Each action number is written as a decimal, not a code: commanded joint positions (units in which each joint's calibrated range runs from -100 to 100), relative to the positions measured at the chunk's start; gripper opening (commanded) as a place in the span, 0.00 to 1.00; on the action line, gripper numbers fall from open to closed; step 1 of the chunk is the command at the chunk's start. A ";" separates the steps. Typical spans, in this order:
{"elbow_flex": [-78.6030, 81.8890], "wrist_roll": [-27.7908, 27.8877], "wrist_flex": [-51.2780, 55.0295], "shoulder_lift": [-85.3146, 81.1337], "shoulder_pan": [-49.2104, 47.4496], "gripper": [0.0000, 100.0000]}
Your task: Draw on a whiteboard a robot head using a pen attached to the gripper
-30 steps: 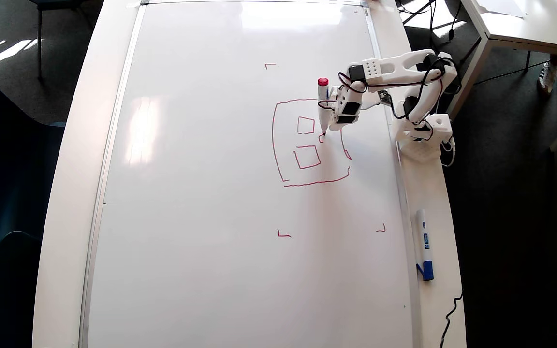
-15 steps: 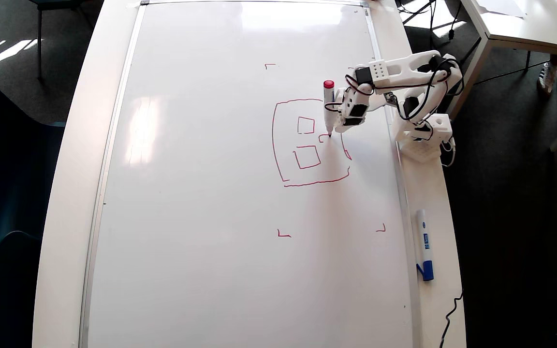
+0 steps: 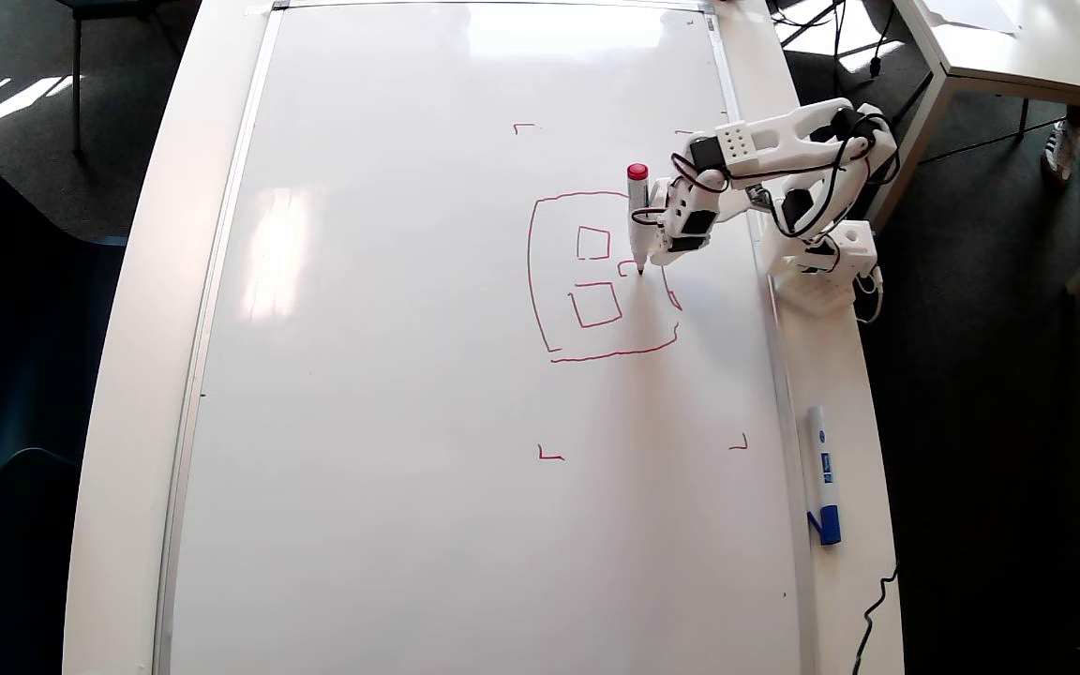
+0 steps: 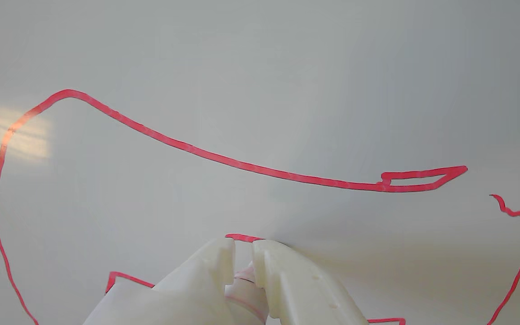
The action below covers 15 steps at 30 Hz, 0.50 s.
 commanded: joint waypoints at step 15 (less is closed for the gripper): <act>-7.84 -1.58 -0.57 5.56 -1.56 0.01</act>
